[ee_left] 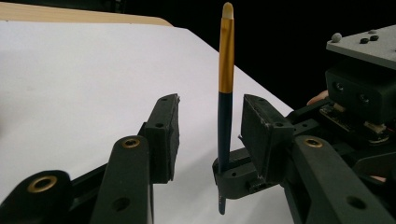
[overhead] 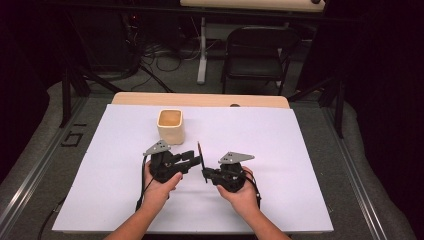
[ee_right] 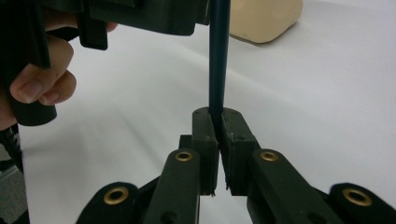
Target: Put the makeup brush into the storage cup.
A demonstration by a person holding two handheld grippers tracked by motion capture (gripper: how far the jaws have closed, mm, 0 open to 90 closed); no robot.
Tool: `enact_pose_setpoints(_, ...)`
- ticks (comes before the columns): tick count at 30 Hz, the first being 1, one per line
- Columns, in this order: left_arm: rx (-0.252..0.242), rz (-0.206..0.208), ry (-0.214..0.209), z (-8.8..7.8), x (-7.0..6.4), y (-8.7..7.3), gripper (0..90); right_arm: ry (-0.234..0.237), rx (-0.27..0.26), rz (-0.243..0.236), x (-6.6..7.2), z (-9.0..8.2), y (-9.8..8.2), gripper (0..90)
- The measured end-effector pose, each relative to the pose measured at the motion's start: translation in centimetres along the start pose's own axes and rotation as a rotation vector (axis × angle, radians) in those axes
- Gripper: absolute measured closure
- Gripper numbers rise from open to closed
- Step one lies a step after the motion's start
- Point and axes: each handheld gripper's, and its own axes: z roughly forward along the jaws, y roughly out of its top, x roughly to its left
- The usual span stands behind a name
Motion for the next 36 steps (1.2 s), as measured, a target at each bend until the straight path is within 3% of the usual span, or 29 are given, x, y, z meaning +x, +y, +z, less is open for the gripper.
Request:
enact_pose_setpoints(14, 0.016, 0.009, -0.014, -0.1, -0.1, 0.0, 61.4, -0.042, 0.010, -0.069, 0.4, -0.1, 0.0, 85.0)
enact_pose_setpoints(36, 0.002, -0.001, -0.021, -0.2, -0.3, 0.2, 75.1, -0.045, 0.036, -0.126, 1.5, 0.6, -0.2, 85.0)
